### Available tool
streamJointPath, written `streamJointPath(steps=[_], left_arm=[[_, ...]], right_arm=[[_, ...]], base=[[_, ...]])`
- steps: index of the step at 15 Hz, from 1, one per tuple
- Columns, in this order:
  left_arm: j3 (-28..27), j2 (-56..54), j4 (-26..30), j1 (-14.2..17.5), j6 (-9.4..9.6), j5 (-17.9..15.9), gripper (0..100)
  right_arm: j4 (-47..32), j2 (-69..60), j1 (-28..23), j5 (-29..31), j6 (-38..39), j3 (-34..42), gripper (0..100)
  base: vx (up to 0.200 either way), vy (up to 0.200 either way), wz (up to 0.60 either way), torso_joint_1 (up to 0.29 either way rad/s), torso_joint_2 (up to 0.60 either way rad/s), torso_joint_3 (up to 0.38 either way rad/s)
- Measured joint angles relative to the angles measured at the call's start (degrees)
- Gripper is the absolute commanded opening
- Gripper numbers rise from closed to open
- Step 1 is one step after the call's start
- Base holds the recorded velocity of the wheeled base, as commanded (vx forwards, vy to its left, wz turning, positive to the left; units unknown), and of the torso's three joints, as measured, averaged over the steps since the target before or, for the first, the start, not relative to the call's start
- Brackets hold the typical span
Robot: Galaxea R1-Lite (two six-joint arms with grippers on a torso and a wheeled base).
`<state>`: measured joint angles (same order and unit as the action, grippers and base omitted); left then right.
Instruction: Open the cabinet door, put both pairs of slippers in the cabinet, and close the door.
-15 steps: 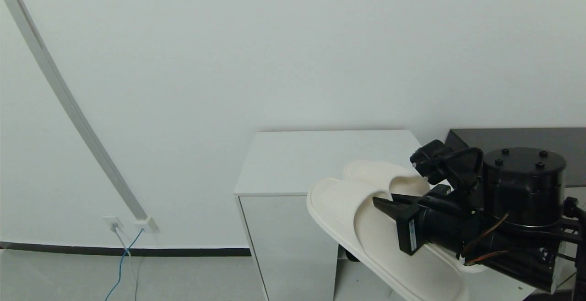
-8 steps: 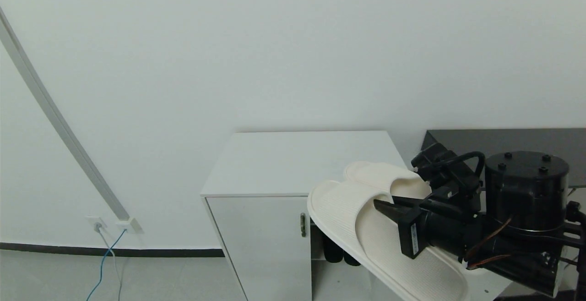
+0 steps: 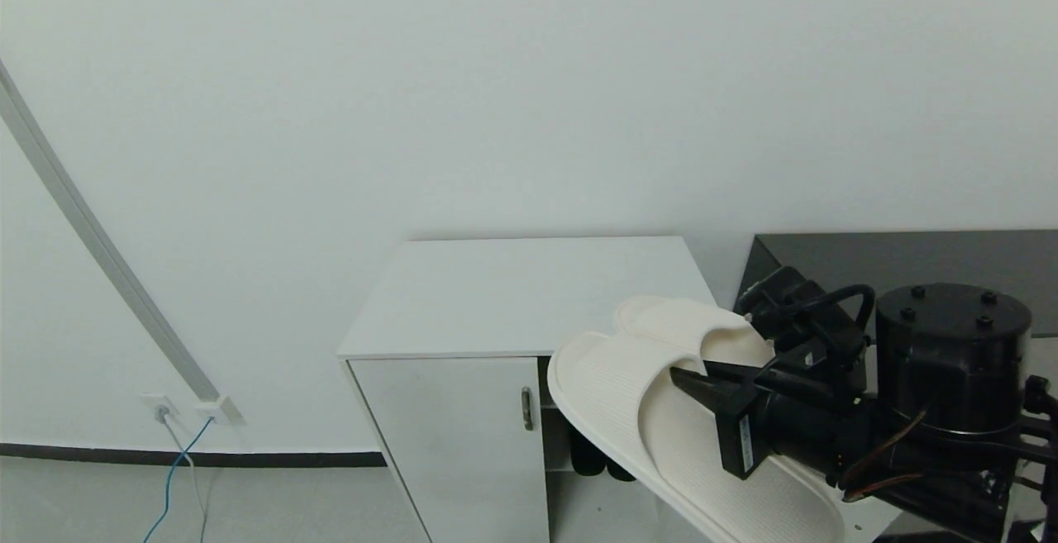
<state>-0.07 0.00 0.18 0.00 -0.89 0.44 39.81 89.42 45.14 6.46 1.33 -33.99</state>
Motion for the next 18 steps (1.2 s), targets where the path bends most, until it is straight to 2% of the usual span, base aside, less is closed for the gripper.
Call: streamJointPath(steps=[13,18], left_arm=[[-0.02,0.0,0.0,0.0,-0.04,-0.01,0],[-0.02,0.0,0.0,0.0,-0.06,-0.01,0]], right_arm=[[0.77,0.27,0.56,-0.3,0.0,1.06,0],[0.77,0.3,0.63,-0.28,-0.18,1.19,0]], base=[[0.0,0.0,0.0,0.0,0.0,0.0],[0.0,0.0,0.0,-0.143,0.31,0.165]])
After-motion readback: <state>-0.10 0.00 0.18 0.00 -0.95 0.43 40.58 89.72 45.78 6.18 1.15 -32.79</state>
